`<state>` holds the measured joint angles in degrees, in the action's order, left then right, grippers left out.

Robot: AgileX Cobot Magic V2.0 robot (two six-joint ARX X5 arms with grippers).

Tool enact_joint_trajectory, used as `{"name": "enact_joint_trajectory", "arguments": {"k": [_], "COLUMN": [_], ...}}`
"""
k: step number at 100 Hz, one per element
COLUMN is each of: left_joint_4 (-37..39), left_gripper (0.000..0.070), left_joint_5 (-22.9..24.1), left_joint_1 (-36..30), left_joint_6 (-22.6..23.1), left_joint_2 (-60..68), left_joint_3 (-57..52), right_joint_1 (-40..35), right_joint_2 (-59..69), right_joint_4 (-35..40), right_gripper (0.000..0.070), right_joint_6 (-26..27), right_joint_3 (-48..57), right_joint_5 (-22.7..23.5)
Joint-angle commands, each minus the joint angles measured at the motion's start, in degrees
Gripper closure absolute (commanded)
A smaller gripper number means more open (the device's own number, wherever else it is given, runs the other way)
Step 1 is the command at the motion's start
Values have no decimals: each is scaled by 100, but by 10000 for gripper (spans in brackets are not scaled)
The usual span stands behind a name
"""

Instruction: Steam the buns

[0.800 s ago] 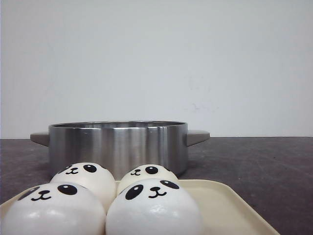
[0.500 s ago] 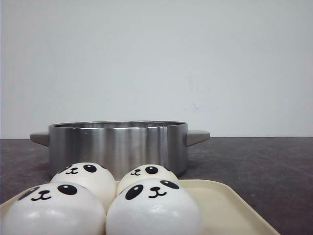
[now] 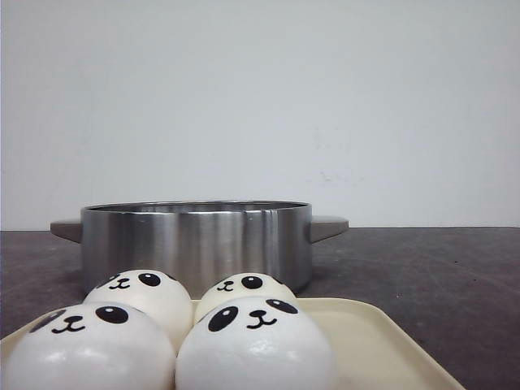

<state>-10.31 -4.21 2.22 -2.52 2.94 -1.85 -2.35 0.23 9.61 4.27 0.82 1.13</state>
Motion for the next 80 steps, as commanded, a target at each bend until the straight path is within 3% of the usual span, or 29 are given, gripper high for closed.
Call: {"name": "enact_joint_trajectory", "arguments": {"k": [1, 57, 73, 80], "left_joint_4": [-39, -39, -35, -37], "left_gripper": [700, 700, 700, 700], "left_joint_5": [22, 22, -24, -188], "left_joint_1": [2, 2, 2, 2], "left_joint_6": [35, 37, -68, -619], "left_joint_2": [-2, -2, -2, -2], "left_joint_3": [103, 103, 103, 94], "right_joint_1": [-13, -13, -15, -15], "right_joint_2": [-2, -2, -2, -2], "right_joint_4": [-59, -278, -802, -1014], "right_gripper": [693, 694, 694, 693], "right_joint_6": [-22, 22, 573, 914], "right_joint_3": [-17, -17, -15, -11], "right_joint_5": [-2, 52, 271, 492]}}
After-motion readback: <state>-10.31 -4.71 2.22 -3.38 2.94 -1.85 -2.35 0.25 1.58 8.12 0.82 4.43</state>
